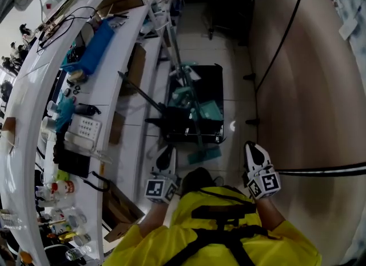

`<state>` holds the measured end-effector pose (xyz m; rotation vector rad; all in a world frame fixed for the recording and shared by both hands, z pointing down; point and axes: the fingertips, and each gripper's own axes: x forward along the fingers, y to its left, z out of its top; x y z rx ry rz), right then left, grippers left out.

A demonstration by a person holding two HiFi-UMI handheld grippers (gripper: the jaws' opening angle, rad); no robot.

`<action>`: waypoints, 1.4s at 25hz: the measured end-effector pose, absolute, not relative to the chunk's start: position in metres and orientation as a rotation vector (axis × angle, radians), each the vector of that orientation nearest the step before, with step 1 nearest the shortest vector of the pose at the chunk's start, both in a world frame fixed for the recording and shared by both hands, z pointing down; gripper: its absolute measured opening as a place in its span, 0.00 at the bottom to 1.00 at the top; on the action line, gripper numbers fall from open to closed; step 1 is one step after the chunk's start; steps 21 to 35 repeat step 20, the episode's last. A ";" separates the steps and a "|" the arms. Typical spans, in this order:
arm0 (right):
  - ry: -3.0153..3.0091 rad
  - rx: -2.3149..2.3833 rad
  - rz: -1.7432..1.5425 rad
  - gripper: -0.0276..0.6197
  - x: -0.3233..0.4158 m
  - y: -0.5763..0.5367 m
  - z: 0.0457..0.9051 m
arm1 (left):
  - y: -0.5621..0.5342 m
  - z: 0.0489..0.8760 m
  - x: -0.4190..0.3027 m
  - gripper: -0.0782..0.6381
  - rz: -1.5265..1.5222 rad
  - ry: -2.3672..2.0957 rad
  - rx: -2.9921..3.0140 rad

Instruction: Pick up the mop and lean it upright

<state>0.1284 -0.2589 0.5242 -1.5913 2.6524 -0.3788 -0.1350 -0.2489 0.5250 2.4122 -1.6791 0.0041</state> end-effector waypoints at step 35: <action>2.649 -1.536 -0.362 0.05 0.125 -0.236 0.502 | -0.233 0.532 -0.120 0.17 0.101 -1.636 2.413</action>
